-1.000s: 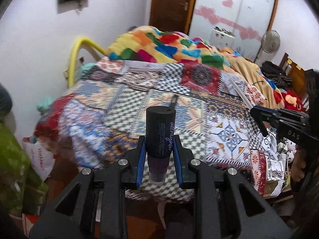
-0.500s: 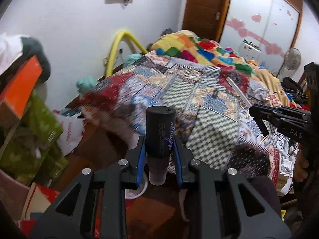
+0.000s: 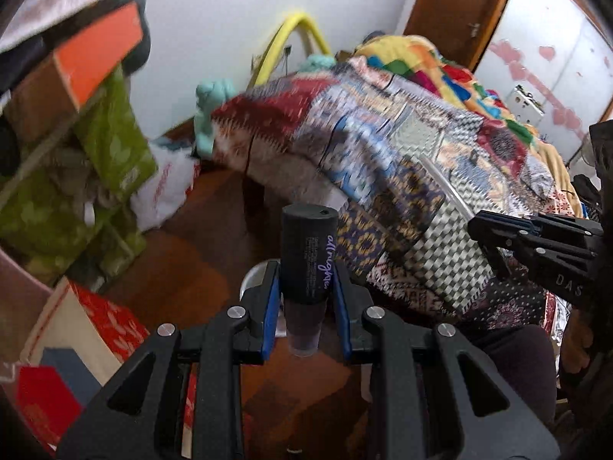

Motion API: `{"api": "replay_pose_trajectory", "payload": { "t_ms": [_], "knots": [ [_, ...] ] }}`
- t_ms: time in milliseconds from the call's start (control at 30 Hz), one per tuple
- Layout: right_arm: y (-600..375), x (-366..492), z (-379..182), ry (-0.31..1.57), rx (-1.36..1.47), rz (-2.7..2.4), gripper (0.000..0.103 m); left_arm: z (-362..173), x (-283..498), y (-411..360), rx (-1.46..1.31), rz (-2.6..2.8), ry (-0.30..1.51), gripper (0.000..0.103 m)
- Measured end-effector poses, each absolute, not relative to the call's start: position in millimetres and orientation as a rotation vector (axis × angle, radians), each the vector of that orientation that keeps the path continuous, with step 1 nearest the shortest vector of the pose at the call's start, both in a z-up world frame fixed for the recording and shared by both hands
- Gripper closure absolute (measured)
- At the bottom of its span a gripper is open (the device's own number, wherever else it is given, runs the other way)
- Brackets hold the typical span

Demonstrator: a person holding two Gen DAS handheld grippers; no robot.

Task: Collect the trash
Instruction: 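Carry the purple tube and clear pen over the white bin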

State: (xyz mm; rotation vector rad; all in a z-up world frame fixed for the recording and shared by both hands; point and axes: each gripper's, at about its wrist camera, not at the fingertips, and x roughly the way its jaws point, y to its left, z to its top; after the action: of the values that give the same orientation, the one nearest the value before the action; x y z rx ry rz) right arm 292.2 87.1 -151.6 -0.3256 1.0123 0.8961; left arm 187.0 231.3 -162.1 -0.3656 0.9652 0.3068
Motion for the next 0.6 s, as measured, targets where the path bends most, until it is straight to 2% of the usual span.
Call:
{"api": "replay_pose_trajectory", "payload": {
  "t_ms": [367, 600],
  "knots": [
    [146.6, 294.6, -226.7, 1.196, -0.414, 0.921, 0.094, -259.0, 195.7, 264.3, -0.53, 0.336, 1.126, 0.078],
    [168.4, 310.7, -257.7, 1.301, -0.399, 0.911, 0.093, -298.4, 209.1, 277.2, -0.628, 0.301, 1.184, 0.078]
  ]
}}
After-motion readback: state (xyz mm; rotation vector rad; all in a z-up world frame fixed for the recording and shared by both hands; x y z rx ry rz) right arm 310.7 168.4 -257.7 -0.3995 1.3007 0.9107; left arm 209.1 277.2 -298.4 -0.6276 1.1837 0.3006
